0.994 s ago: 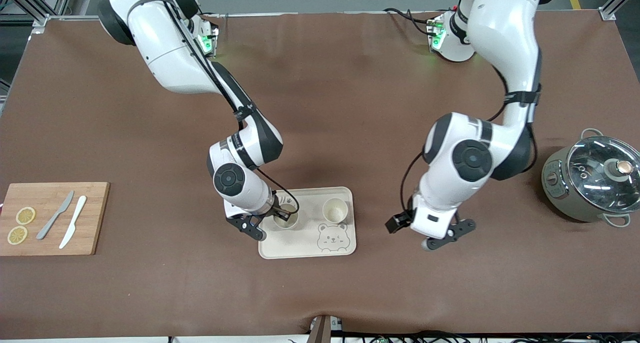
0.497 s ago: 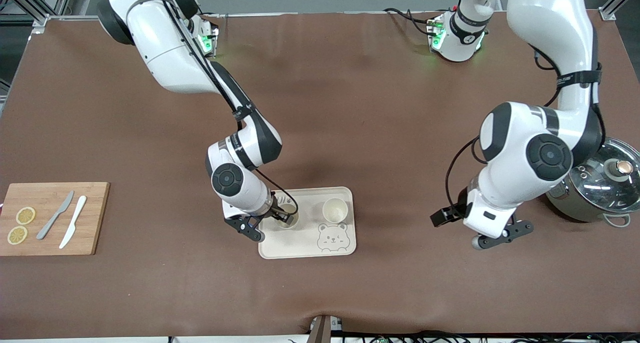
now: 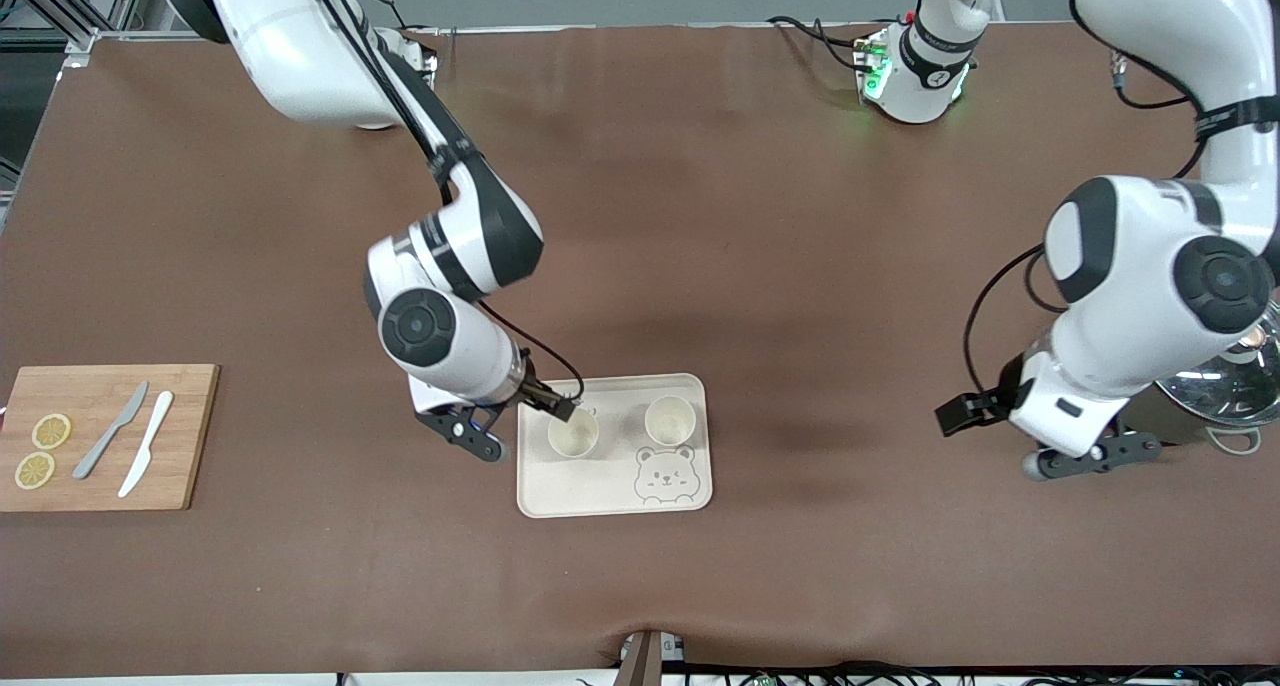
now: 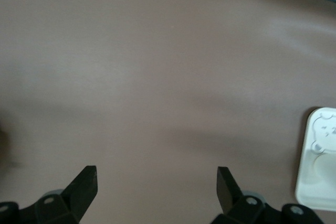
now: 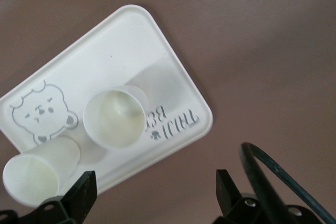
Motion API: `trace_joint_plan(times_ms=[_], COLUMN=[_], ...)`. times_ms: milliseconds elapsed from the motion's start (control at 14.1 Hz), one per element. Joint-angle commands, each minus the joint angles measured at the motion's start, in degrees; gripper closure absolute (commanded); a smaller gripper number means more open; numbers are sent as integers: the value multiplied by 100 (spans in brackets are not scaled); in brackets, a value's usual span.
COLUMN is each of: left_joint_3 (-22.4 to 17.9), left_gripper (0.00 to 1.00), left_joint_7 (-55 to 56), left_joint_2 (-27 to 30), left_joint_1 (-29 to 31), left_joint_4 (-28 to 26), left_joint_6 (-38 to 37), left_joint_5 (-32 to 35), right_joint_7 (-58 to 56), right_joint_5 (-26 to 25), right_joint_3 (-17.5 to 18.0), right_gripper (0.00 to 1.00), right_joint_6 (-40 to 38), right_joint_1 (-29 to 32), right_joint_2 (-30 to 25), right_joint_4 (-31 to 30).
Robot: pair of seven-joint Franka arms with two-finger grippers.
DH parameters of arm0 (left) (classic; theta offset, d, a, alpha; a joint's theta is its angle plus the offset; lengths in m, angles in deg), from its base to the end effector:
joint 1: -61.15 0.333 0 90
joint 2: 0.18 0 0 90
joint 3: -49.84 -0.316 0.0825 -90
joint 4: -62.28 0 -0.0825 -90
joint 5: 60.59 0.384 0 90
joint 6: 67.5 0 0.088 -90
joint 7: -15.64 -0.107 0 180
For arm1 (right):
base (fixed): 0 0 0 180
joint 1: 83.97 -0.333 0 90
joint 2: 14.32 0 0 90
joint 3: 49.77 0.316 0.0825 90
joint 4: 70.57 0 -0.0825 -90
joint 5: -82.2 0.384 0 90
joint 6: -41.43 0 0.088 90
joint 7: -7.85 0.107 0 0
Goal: Place white IKEA cup upright on tray with both arms
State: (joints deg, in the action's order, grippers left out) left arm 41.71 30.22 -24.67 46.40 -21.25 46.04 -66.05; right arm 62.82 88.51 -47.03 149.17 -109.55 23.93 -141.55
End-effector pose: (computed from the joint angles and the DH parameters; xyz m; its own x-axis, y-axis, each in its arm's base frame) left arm 0.6869 -0.1015 0.4504 0.9834 0.1583 0.0890 0.1537 -0.9865 0.0563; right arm 0.6477 0.3485 0.3733 0.8675 -0.4814 -0.1252 -0.4904 -0.8699 -0.0534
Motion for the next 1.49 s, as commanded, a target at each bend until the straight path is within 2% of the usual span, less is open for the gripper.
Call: trace_joint_plan(times_ms=[0, 213, 497, 710, 852, 1136, 1278, 1420], left_joint_3=[49, 57, 31, 5, 5, 13, 40, -13], left_gripper=[0, 0, 0, 0, 0, 0, 0, 0], left_joint_7=[-437, -999, -1562, -1572, -1546, -1502, -1502, -1493], left_joint_2=[444, 690, 1007, 1148, 1130, 1130, 1139, 1096], left_joint_1=[156, 376, 499, 508, 508, 508, 569, 578], left_joint_4=[-330, -313, -269, -33, 310, 514, 601, 925], left_joint_6=[-209, -543, -912, -1157, -1518, -1713, -1739, -2106], left_joint_5=[124, 124, 142, 238, 309, 283, 274, 282], right_joint_7=[-21, -590, -2092, -3269, -4017, -5476, -5620, -5629], right_joint_5=[-68, -103, -664, -700, -700, -657, -648, -648], right_joint_3=[43, 25, 25, 34, 34, 34, 34, 34], right_gripper=[0, 0, 0, 0, 0, 0, 0, 0], right_joint_6=[-873, -1745, -1826, -1817, -1835, -1844, -1844, -1852], right_joint_1=[62, 228, 773, 1431, 1931, 2943, 3129, 3173], right_joint_2=[-878, -1757, -3041, -3657, -3790, -3843, -3843, -3843], right_joint_4=[-259, -469, -1619, -2183, -2228, -2211, -2202, -2202])
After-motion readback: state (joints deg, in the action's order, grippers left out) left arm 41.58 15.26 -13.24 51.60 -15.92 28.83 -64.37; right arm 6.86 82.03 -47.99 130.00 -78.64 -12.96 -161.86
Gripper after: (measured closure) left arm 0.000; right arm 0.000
